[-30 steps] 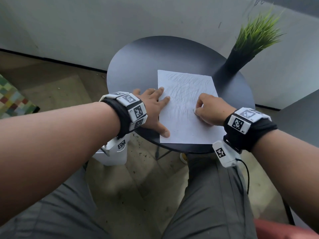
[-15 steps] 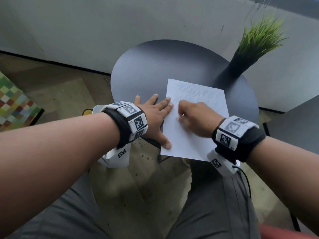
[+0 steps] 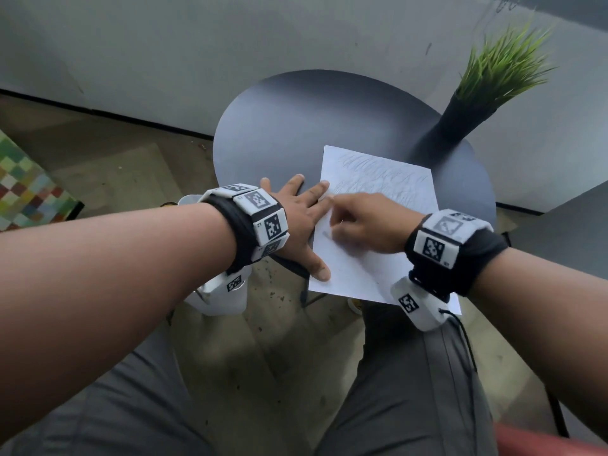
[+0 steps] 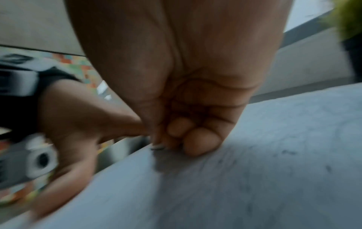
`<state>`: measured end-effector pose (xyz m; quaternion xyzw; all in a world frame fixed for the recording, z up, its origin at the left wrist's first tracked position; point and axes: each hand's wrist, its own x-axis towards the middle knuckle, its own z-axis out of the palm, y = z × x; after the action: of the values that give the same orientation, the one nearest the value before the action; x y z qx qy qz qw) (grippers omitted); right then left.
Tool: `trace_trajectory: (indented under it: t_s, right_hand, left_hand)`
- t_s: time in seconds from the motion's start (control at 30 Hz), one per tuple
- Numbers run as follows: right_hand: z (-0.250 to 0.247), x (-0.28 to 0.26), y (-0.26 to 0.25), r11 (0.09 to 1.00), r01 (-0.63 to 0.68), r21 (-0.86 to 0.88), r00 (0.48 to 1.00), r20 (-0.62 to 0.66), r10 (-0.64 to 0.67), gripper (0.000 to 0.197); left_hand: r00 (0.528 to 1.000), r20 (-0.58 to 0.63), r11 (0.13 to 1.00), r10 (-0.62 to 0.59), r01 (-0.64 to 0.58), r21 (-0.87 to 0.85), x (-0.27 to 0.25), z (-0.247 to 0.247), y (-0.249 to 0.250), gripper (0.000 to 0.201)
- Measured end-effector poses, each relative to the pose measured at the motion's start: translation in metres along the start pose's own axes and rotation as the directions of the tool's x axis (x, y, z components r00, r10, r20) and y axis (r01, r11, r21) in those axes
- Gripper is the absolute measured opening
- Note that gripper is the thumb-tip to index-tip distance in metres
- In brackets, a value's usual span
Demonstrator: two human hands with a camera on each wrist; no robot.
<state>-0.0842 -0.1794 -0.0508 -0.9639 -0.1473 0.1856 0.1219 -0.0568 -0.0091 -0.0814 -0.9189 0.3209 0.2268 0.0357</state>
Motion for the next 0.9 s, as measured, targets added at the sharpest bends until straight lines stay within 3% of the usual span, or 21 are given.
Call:
trace_trajectory:
  t_s: [0.07,0.1,0.17,0.23,0.27,0.33,0.4,0.43,0.5,0.6,0.63,0.7,0.77,0.83,0.9]
  right_hand:
    - [-0.002,0.011,0.014,0.98,-0.2,0.0,0.969,-0.147,0.198,0.009]
    - [0.0,0.01,0.013,0.975,-0.221,-0.015,0.958,-0.19,0.215,0.01]
    - [0.008,0.004,-0.001,0.996,-0.077,-0.036,0.983,-0.17,0.07,0.011]
    - [0.014,-0.008,-0.014,0.99,0.138,-0.026,0.989,-0.043,-0.14,0.011]
    - [0.012,-0.011,-0.015,0.986,0.167,-0.019,0.986,0.009,-0.167,0.008]
    - [0.003,-0.003,-0.002,0.999,0.049,-0.016,0.999,-0.01,-0.049,0.002]
    - [-0.001,0.005,0.016,0.988,-0.152,-0.003,0.98,-0.134,0.151,0.008]
    - [0.0,0.004,0.019,0.981,-0.193,-0.003,0.965,-0.184,0.189,0.01]
    - [0.006,-0.004,0.012,0.995,-0.083,-0.051,0.98,-0.184,0.072,0.008]
    - [0.006,-0.019,-0.003,0.981,0.176,-0.076,0.983,0.063,-0.171,0.01]
    - [0.002,-0.017,0.0,0.985,0.154,-0.073,0.986,0.08,-0.148,0.01]
    - [-0.005,-0.008,0.016,0.999,-0.038,-0.034,0.999,-0.041,0.036,0.01]
    - [-0.001,-0.003,0.024,0.983,-0.173,-0.061,0.973,-0.165,0.161,0.013]
    - [0.009,-0.009,0.012,0.991,-0.039,-0.125,0.991,-0.13,0.022,0.014]
    - [0.015,-0.021,-0.005,0.977,0.187,-0.099,0.982,0.037,-0.185,0.015]
  left_hand:
    - [1.0,-0.004,1.0,-0.007,0.008,0.019,0.0,0.001,0.0,0.139]
    - [1.0,-0.003,1.0,-0.008,0.008,0.021,0.0,0.001,0.0,0.139]
    - [1.0,-0.002,1.0,-0.006,0.006,0.017,0.0,0.0,0.001,0.138]
    - [1.0,0.004,1.0,-0.008,0.007,0.013,0.0,-0.001,0.001,0.139]
    - [1.0,0.005,1.0,-0.009,0.009,0.015,0.0,-0.002,0.001,0.14]
    - [1.0,0.005,1.0,-0.01,0.01,0.024,0.001,-0.001,0.002,0.139]
    - [1.0,0.007,0.999,-0.013,0.013,0.032,0.002,0.0,0.001,0.139]
    - [1.0,0.01,0.999,-0.011,0.011,0.034,0.002,0.0,0.001,0.137]
    - [1.0,0.013,0.999,-0.004,0.003,0.036,0.002,-0.001,0.001,0.135]
    - [1.0,0.028,1.0,-0.005,0.004,0.028,0.001,-0.004,0.002,0.136]
    - [0.999,0.033,0.999,-0.008,0.007,0.033,0.002,-0.005,0.003,0.136]
    - [0.999,0.039,0.999,-0.016,0.014,0.047,0.002,-0.005,0.004,0.136]
    - [0.999,0.039,0.998,-0.017,0.014,0.055,0.002,-0.005,0.005,0.136]
    - [0.999,0.042,0.999,-0.014,0.012,0.045,0.001,-0.006,0.004,0.137]
    - [0.999,0.051,0.999,-0.016,0.014,0.042,0.001,-0.007,0.005,0.137]
